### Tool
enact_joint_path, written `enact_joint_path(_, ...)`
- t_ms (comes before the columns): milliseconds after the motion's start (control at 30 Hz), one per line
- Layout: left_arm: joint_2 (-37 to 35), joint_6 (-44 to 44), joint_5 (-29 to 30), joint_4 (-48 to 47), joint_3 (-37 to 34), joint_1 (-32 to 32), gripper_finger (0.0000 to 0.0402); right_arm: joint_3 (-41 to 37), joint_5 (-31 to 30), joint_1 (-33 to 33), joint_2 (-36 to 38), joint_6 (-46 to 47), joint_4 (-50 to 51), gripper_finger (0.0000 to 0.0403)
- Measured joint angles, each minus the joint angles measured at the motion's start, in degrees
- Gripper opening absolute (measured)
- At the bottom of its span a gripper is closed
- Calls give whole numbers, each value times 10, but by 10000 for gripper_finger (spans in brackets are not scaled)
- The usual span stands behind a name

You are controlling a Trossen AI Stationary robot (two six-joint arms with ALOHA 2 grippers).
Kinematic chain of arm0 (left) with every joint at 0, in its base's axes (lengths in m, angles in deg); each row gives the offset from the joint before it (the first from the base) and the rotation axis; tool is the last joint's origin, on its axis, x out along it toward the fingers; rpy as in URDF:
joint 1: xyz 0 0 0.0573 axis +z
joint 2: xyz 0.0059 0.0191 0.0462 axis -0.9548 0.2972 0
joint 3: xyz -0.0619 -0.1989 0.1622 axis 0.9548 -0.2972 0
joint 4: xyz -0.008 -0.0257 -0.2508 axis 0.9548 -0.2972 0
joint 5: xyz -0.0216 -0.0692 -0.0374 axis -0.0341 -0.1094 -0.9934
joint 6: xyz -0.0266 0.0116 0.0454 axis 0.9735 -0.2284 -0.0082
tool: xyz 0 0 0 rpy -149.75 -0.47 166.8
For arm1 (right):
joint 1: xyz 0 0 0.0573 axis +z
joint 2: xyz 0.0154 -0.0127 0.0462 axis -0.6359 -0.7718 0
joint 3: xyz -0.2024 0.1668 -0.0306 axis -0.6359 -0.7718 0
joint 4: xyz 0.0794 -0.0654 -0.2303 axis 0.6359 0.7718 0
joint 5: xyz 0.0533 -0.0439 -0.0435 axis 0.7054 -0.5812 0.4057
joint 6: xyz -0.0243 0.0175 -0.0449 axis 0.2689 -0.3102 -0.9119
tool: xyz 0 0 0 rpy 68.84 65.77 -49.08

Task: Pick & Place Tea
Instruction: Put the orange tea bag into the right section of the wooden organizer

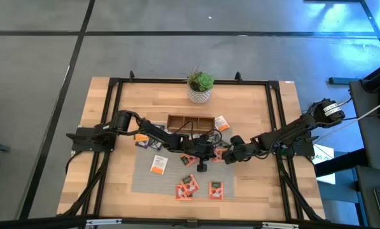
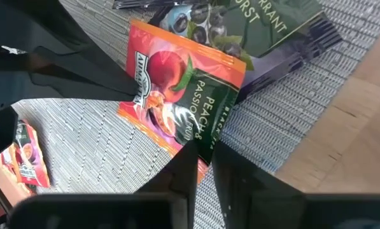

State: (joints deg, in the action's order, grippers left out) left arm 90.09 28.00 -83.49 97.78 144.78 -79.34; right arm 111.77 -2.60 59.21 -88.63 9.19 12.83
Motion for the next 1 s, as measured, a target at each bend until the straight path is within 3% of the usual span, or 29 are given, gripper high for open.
enact_joint_path(433, 0, 0, 1, 1, 0, 0, 5, -1, 1, 0, -1, -31, -3, 6)
enact_joint_path(700, -8, -38, -1, -2, -1, 0, 7, -1, 2, 0, 3, -52, -3, 4)
enact_joint_path(1000, -96, -96, 0, -102, -2, 3, 9, -1, -14, 0, 52, -95, 16, 2)
